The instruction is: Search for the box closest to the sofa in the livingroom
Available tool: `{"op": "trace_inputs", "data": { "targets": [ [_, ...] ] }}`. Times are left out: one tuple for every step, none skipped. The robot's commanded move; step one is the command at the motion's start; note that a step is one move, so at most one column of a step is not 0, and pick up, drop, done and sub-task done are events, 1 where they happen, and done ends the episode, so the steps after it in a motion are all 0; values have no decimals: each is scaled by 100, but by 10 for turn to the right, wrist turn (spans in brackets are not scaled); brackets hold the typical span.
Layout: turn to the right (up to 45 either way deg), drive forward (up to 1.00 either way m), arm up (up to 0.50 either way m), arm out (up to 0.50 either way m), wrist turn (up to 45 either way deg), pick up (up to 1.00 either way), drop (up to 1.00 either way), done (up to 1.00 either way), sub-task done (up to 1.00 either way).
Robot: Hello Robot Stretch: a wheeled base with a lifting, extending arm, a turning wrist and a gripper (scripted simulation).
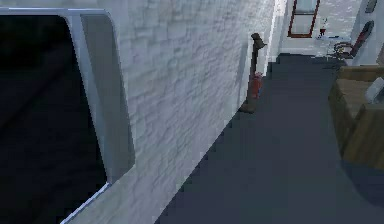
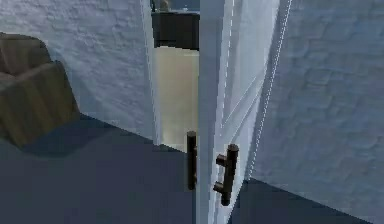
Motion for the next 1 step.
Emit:
{"op": "trace_inputs", "data": {
  "targets": [
    [240,0,0,0,0,0,0,0,0]
  ]
}}
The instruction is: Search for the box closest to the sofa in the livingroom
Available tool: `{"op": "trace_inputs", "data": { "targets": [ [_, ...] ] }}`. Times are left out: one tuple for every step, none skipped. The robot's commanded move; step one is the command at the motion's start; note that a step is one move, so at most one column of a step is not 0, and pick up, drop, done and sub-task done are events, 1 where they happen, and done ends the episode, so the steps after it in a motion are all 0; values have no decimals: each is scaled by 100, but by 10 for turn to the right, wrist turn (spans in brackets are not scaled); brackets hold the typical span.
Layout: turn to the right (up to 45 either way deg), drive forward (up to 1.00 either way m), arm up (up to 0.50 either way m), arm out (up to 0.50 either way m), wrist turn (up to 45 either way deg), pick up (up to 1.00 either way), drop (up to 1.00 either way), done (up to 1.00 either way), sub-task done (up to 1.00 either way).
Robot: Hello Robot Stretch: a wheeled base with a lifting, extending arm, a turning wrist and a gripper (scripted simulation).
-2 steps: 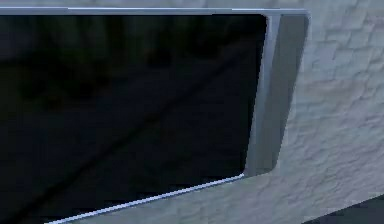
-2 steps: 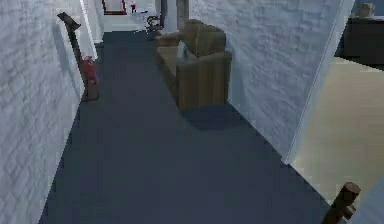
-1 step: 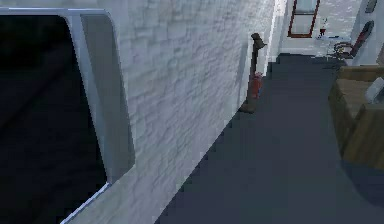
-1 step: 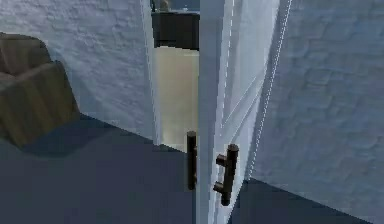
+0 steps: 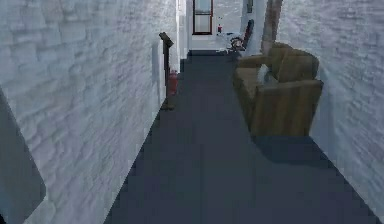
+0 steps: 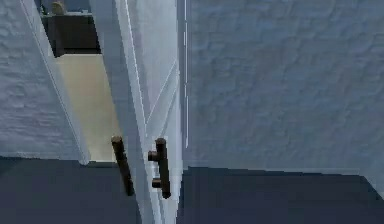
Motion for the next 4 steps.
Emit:
{"op": "trace_inputs", "data": {
  "targets": [
    [0,100,0,0,0,0,0,0,0],
    [0,100,0,0,0,0,0,0,0],
    [30,0,0,0,0,0,0,0,0],
    [0,100,0,0,0,0,0,0,0]
  ]
}}
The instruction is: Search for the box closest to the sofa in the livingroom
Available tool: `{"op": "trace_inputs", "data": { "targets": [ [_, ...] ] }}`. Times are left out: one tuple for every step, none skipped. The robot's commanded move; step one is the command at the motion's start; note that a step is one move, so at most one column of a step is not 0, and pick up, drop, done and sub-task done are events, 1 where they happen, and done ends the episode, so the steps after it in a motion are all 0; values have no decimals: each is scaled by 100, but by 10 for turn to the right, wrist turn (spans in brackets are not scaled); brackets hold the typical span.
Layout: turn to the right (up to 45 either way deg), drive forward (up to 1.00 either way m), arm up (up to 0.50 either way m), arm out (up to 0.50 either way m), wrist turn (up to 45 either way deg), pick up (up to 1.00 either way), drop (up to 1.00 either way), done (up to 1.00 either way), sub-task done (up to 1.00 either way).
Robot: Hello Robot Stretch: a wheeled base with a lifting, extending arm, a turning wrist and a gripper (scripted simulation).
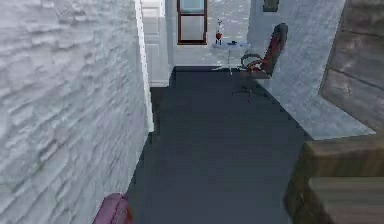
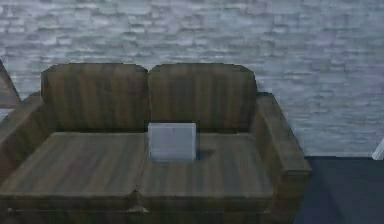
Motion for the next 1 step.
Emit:
{"op": "trace_inputs", "data": {
  "targets": [
    [-300,0,0,0,0,0,0,0,0]
  ]
}}
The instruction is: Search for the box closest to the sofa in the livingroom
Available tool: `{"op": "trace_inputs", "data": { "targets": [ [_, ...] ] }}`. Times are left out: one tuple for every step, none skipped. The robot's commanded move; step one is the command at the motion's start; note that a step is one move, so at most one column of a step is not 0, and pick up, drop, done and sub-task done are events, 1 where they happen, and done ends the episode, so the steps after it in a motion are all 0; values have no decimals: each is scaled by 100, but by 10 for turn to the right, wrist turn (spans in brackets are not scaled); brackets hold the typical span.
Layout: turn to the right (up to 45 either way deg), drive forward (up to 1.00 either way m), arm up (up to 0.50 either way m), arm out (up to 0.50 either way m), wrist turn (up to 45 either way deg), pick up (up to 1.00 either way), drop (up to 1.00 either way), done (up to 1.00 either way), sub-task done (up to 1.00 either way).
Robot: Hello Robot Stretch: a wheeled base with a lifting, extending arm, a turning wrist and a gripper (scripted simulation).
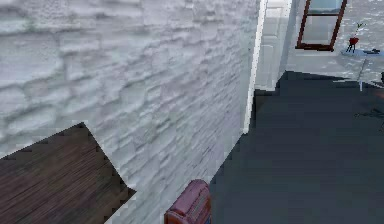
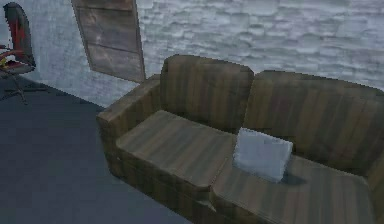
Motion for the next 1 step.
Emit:
{"op": "trace_inputs", "data": {
  "targets": [
    [0,0,0,0,0,0,0,100,0]
  ]
}}
